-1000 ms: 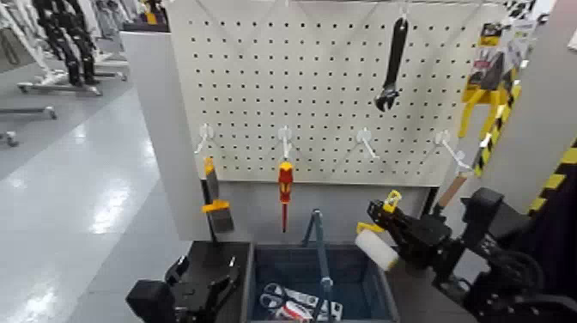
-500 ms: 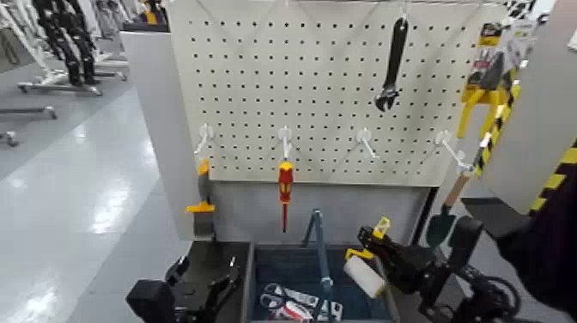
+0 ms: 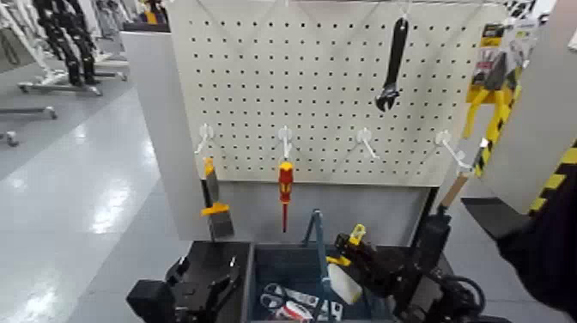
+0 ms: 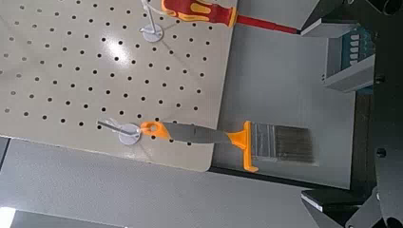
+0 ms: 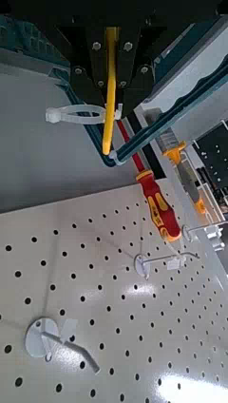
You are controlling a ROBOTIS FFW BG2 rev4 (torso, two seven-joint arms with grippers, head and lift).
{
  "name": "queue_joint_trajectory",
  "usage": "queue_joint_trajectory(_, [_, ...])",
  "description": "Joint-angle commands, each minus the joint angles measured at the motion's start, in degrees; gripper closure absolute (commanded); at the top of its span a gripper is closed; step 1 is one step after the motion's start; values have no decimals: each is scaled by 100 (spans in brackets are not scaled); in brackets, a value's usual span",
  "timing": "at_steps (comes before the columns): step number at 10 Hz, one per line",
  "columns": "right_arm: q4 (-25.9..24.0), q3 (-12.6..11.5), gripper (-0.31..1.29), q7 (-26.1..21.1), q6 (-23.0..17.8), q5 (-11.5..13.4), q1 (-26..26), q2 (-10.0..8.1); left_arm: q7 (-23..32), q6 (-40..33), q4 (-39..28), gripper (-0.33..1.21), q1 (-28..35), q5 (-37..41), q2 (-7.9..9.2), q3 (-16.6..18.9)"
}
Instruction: Put the yellow roller into the crate.
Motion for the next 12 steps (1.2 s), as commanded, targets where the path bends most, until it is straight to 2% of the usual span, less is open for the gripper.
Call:
queue_joint_trajectory(1, [48,62,94,0,64,-51,-29,1,0,0,-3,11,1,1,0,0])
queue_joint_trajectory(2, [21,27,49,9,117,-34,-29,-17,0,0,-3,11,1,10,0,0])
queue_joint_trajectory(3, [-32,-34,18,0,108,45,-2,-17,0,0,-3,11,1,10,0,0])
queue_joint_trajectory(4, [-119,-96,12,-9,135,168,24,-17,0,0,-3,11,1,19,0,0])
queue_joint_trajectory(8, [-418,-228,13,-237,108,537,165,1,-9,9,-3,11,1,28,9,0])
queue_joint_trajectory(9, [-620,-280,13,-483,12,871,296,27,-9,9,6,11,1,28,9,0])
queue_joint_trajectory(10, [-928,-298,13,-923,-112,1153,551,97,-9,9,6,11,1,28,9,0])
queue_joint_trajectory(12, [-1165,-333,13,-1406,-586,1276,912,168,-9,18,6,11,-8,28,18,-17])
